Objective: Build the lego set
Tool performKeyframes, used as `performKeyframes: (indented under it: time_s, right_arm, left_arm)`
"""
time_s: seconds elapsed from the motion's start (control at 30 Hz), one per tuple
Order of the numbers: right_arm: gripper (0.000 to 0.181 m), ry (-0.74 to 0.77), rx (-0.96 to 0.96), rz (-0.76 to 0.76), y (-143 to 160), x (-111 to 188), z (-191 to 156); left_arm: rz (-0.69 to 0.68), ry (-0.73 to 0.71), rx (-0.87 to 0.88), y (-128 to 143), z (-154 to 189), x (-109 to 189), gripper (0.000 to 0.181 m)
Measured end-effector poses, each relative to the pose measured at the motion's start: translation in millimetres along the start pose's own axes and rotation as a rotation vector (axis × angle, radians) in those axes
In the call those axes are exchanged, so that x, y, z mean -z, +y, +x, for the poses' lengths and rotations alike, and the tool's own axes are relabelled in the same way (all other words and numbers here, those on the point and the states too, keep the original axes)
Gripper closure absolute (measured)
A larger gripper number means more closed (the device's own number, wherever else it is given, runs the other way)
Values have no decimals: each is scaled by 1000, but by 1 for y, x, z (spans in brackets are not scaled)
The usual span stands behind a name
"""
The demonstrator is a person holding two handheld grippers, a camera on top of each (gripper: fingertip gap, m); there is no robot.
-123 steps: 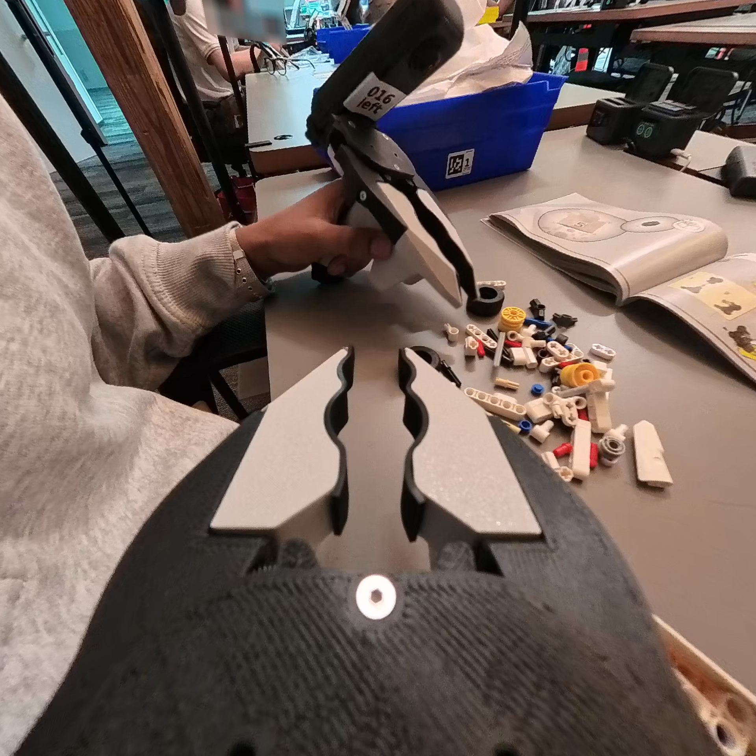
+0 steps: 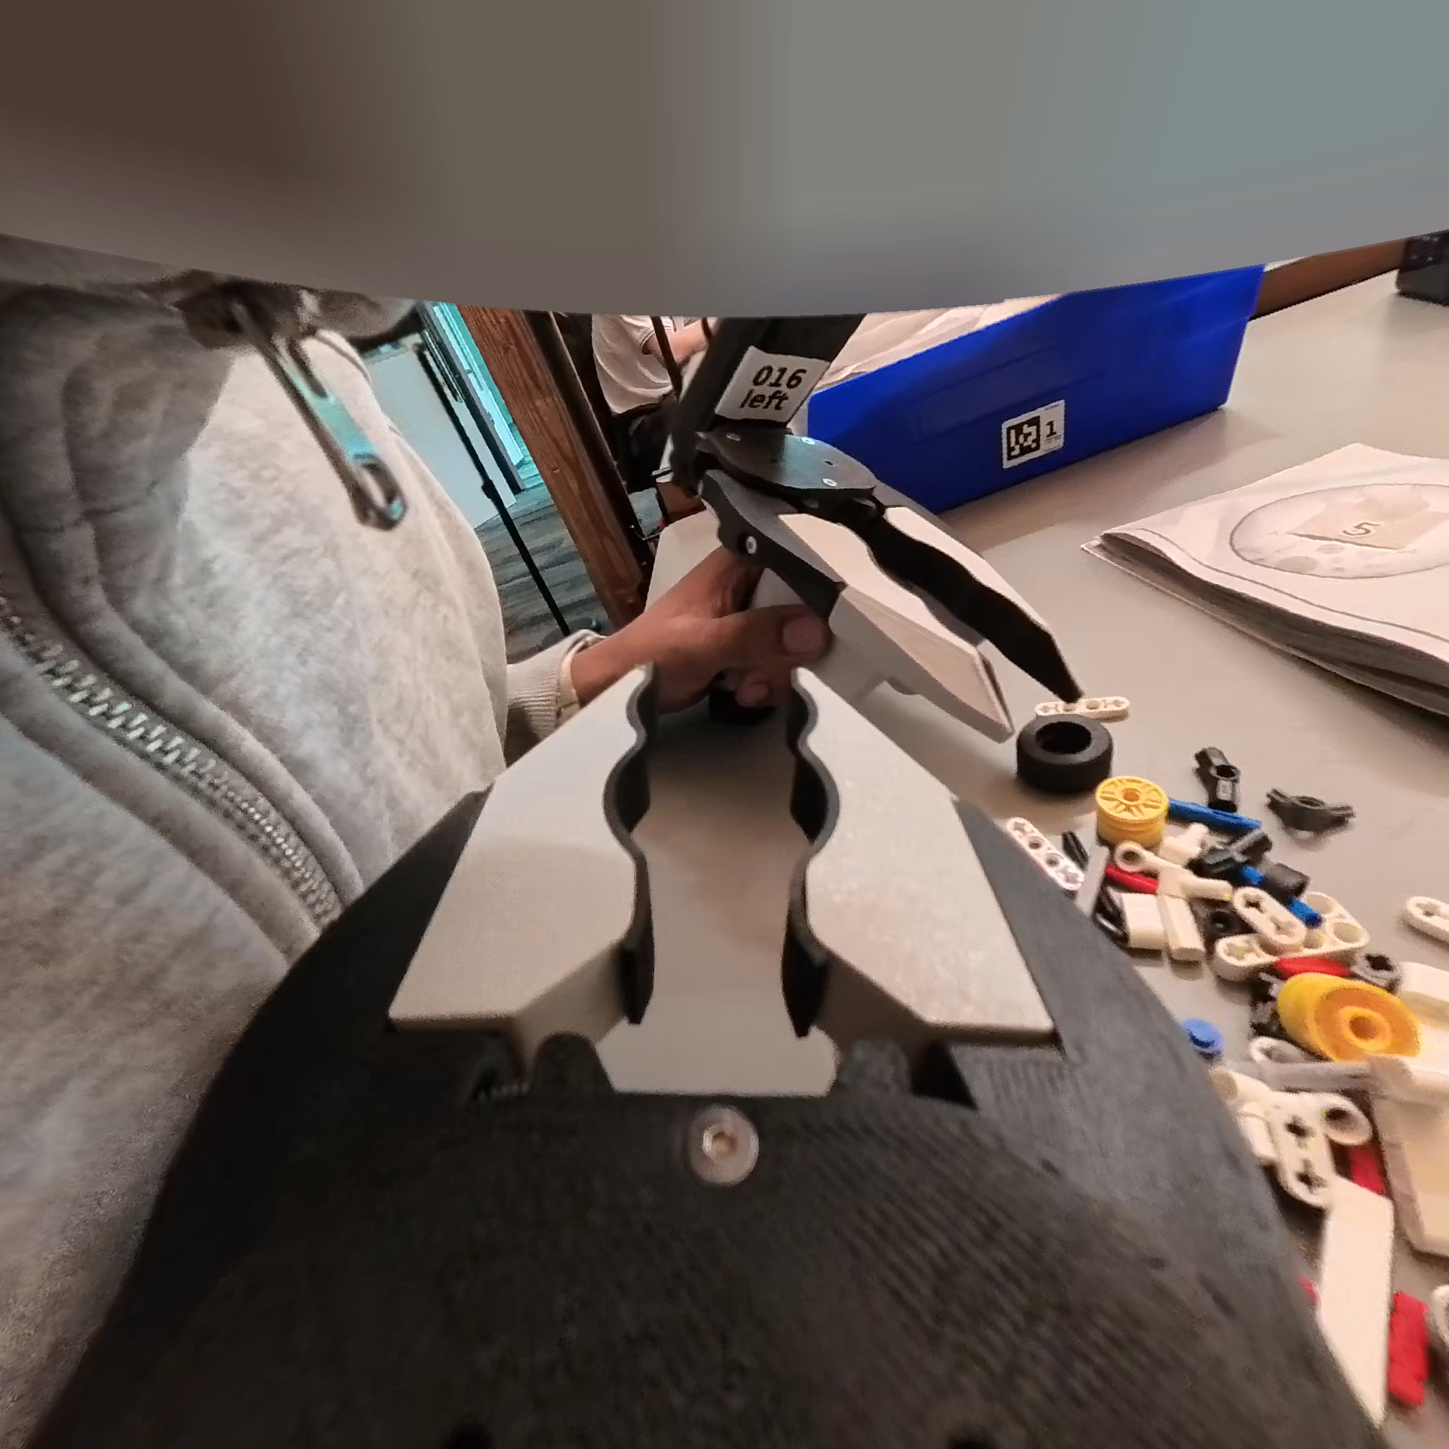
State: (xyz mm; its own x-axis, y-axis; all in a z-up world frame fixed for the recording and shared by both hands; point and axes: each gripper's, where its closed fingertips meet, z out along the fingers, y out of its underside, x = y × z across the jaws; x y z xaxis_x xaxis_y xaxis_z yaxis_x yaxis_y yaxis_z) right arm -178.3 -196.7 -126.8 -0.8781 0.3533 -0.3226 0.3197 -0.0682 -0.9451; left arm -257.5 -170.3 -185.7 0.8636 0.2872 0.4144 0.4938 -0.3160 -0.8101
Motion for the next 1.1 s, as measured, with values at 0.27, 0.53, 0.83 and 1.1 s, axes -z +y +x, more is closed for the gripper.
performKeyframes:
  time_s: [0.27,0.53,0.83,1.1]
  right_arm:
    - [150,-56,-9,56,-8,5,-17]
    - [151,-42,101,81,-9,13,-34]
    - [156,41,265,65,-2,23,-40]
    - [156,21,206,95,-5,26,-38]
  left_arm:
    - [59,-7,-46,-8,4,3,150]
    - [186,-161,-212,-29,-1,17,157]
    - [146,-178,-296,-64,-1,0,162]
    - [-188,-118,-244,-20,-28,-44,166]
